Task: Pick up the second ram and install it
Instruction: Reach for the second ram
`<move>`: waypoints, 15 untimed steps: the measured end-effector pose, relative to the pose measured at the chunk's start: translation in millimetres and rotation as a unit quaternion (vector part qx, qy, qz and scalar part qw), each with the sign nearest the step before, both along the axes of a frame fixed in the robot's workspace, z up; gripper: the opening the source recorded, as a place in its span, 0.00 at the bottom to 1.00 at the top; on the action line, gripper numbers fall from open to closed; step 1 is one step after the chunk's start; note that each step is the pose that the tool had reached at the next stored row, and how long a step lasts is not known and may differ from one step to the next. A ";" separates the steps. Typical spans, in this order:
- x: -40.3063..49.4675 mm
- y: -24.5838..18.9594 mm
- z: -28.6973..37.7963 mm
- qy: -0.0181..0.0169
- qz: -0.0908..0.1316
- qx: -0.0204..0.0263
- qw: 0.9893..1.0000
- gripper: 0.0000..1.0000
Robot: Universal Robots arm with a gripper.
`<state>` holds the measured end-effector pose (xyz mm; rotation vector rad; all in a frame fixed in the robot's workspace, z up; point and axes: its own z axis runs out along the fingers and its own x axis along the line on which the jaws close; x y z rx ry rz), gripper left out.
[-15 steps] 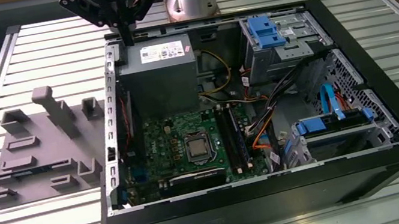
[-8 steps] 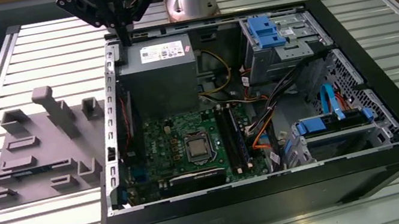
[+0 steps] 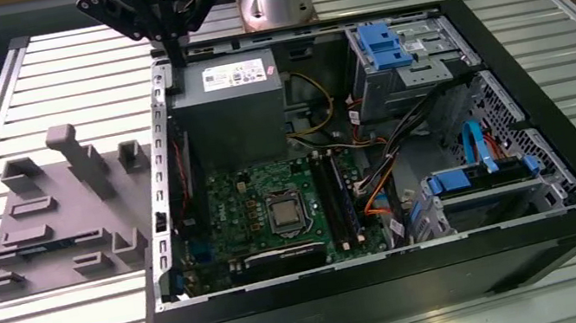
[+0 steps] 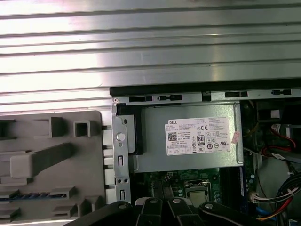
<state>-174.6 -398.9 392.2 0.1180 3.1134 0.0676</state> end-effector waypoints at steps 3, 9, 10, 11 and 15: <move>-1.5 0.0 -0.1 0.000 0.000 0.000 1.000 0.11; -5.0 0.0 -0.1 0.000 0.000 0.000 1.000 0.11; -5.5 0.0 -0.1 0.000 0.000 0.000 1.000 0.11; -6.0 0.0 -0.1 0.000 0.000 0.000 1.000 0.11; -8.0 0.0 -0.2 0.000 0.000 0.000 1.000 0.11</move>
